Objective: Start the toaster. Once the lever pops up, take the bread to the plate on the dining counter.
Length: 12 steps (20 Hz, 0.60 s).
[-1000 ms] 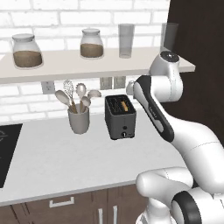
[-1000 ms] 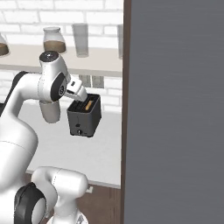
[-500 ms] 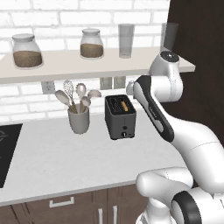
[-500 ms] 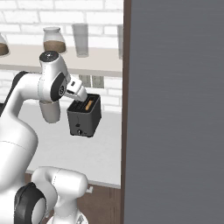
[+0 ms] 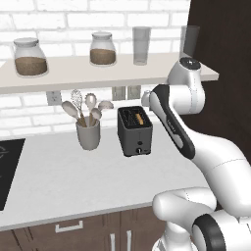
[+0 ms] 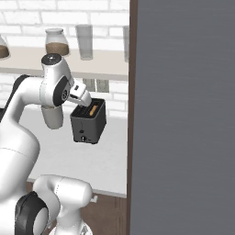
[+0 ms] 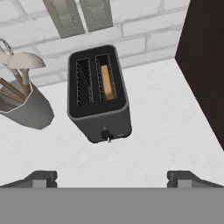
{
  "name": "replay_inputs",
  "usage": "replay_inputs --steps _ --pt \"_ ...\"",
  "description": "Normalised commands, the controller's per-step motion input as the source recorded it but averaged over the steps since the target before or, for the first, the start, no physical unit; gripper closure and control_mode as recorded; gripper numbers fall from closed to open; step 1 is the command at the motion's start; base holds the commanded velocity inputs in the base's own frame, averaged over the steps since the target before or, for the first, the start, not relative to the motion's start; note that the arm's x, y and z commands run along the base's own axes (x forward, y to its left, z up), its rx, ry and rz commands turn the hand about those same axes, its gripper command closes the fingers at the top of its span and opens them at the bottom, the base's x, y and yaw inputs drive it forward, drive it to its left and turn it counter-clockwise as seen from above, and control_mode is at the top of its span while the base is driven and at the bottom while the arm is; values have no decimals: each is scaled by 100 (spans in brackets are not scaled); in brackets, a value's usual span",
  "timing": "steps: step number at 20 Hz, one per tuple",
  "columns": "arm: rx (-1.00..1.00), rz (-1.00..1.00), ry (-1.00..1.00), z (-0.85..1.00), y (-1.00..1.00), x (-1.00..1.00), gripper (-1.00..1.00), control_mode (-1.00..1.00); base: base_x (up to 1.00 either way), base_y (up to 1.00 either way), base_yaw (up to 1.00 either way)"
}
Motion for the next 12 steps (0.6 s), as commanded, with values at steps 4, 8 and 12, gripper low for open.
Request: replay_inputs --steps 4,8,12 --pt "0 0 0 0 0 0 -100 -100 0 0 0" --pt "0 0 0 0 0 0 -100 -100 0 0 0" --pt "0 0 0 0 0 0 -100 -100 0 0 0"
